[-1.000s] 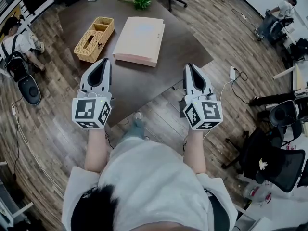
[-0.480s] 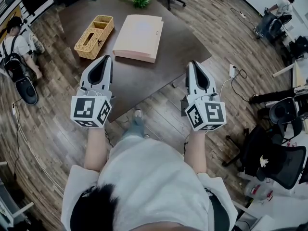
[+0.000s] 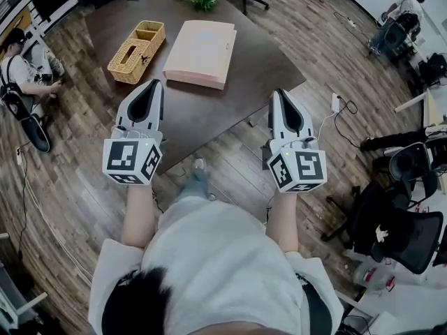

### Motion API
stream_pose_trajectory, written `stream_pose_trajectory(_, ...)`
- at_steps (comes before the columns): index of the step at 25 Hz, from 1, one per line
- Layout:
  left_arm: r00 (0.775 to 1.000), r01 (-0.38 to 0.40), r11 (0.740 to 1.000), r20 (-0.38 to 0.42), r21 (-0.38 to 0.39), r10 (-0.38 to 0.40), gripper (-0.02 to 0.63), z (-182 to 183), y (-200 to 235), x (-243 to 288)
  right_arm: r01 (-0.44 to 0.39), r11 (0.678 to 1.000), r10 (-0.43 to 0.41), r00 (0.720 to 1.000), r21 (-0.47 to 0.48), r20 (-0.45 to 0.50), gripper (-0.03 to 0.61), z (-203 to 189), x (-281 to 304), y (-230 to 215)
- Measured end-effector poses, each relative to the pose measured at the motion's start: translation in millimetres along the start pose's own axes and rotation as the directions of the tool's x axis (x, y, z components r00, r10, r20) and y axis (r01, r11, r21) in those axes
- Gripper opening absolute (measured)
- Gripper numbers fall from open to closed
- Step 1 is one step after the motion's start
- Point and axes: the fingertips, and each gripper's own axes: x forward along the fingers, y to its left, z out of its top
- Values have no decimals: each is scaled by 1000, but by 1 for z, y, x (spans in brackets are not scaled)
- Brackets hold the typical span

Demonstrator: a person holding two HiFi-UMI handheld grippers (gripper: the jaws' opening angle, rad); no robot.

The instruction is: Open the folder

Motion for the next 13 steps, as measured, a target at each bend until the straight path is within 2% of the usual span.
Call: stream_pose_trajectory(13,1000,4,1000,-12,2,-4,11,-3,-2,-2,-1,1000,1,1000,12,10,14,3,-2,1)
